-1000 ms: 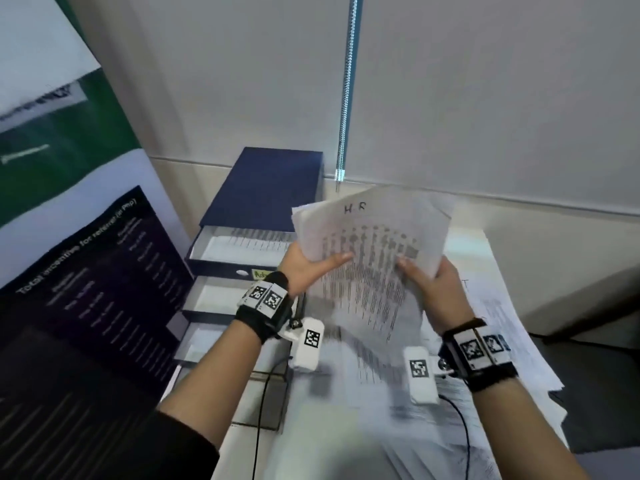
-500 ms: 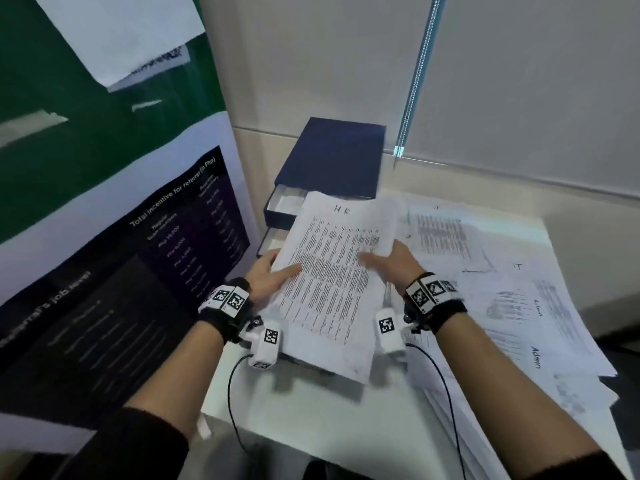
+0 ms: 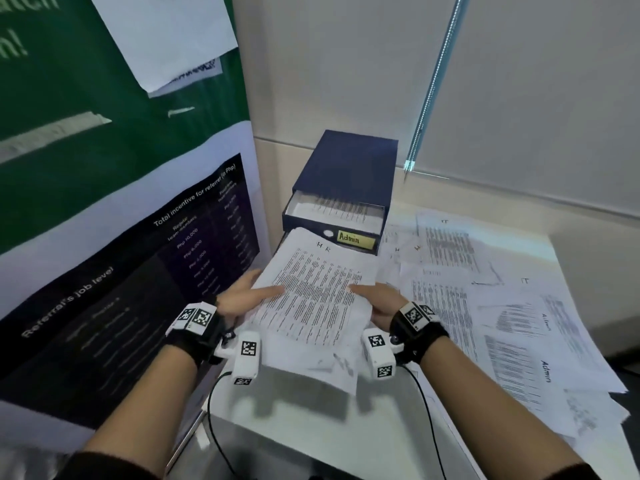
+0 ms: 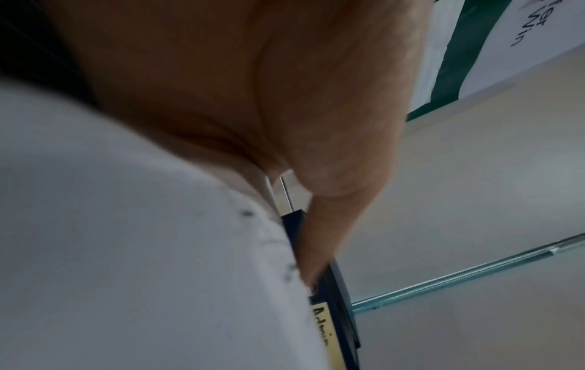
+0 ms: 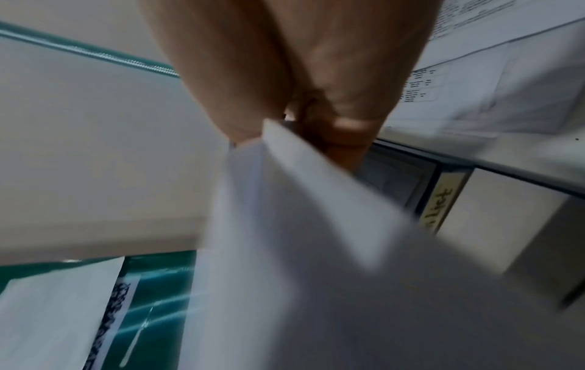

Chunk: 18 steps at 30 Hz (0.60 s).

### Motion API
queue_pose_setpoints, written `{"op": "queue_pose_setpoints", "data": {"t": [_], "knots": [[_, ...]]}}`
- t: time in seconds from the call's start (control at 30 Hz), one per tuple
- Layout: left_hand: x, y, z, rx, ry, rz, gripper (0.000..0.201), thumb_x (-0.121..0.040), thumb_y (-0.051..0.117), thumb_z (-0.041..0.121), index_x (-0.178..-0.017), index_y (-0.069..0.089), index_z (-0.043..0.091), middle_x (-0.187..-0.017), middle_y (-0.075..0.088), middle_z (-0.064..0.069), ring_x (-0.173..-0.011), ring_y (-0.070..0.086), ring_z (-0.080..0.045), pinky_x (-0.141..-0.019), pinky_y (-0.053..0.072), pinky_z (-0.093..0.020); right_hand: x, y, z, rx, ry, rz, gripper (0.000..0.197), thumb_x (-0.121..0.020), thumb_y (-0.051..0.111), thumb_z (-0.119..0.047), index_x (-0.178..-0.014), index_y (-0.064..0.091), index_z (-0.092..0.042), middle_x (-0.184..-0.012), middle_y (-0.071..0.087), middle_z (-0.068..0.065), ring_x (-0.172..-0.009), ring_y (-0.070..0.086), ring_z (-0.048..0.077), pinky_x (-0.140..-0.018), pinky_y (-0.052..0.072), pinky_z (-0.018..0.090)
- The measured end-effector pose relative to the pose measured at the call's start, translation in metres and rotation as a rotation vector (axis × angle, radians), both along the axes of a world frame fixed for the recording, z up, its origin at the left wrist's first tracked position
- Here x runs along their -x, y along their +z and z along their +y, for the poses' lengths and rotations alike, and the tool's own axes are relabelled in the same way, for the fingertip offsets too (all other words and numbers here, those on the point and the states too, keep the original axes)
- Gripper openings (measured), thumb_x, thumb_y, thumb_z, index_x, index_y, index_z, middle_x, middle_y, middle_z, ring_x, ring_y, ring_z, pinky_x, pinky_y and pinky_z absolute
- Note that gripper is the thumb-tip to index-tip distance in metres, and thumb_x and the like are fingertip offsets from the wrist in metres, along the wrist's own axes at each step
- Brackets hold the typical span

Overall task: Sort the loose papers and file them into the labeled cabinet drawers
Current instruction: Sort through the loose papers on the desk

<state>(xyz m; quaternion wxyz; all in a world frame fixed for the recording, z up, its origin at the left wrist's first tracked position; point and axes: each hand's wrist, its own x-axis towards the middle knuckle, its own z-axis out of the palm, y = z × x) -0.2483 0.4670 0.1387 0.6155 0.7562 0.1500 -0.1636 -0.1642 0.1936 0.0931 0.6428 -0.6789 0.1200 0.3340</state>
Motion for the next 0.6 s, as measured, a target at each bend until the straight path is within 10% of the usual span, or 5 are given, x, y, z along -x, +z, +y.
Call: {"op": "queue_pose_setpoints", "data": {"t": [0.1, 0.2, 0.4, 0.5, 0.6], "knots": [[-0.008, 0.001, 0.001, 0.041, 0.076, 0.032, 0.029, -0.088, 0.068, 0.005, -0.111, 0.06, 0.021, -0.112, 0.07, -0.01, -0.103, 0.068, -0.027, -0.098, 0.051, -0.046, 0.006, 0.018, -0.001, -0.123, -0.122, 0.061, 0.026, -0.095, 0.061, -0.01, -0.115, 0.059, 0.005, -0.103, 0.071, 0.018, -0.1, 0.069, 0.028, -0.092, 0.054, 0.044], [-0.019, -0.006, 0.007, 0.053, 0.2, 0.08, 0.039, -0.085, 0.071, 0.004, -0.122, 0.061, 0.01, -0.113, 0.07, -0.016, -0.106, 0.067, -0.034, -0.099, 0.05, -0.05, 0.018, 0.031, 0.0, -0.187, -0.081, 0.118, 0.015, -0.099, 0.055, -0.009, -0.108, 0.061, 0.001, -0.077, 0.075, 0.011, -0.065, 0.073, 0.017, -0.053, 0.056, 0.025], [-0.049, -0.019, 0.001, -0.022, 0.342, 0.028, 0.06, -0.074, 0.079, 0.037, -0.124, 0.062, 0.01, -0.113, 0.07, -0.012, -0.1, 0.068, -0.029, -0.095, 0.053, -0.04, 0.024, 0.037, -0.011, -0.232, 0.066, 0.227, 0.018, -0.097, 0.055, -0.008, -0.112, 0.063, 0.0, -0.088, 0.073, 0.008, -0.069, 0.072, 0.013, -0.054, 0.055, 0.022], [-0.05, -0.01, -0.011, -0.086, 0.164, 0.165, 0.074, -0.067, 0.077, 0.055, -0.122, 0.06, 0.009, -0.089, 0.071, -0.014, -0.064, 0.065, -0.023, -0.061, 0.056, -0.029, 0.011, 0.038, -0.016, -0.089, -0.108, 0.051, 0.018, -0.097, 0.056, -0.005, -0.08, 0.053, -0.008, -0.047, 0.058, -0.003, -0.036, 0.054, 0.003, -0.035, 0.041, 0.015], [-0.054, -0.007, -0.02, -0.111, 0.081, 0.247, 0.035, -0.092, 0.066, 0.025, -0.124, 0.053, 0.02, -0.052, 0.049, -0.002, -0.032, 0.039, -0.009, -0.033, 0.025, -0.013, -0.002, 0.033, -0.022, -0.026, -0.132, 0.073, 0.013, -0.096, 0.061, -0.018, -0.094, 0.058, -0.006, -0.063, 0.064, 0.004, -0.039, 0.056, 0.005, -0.034, 0.041, 0.015]]}}
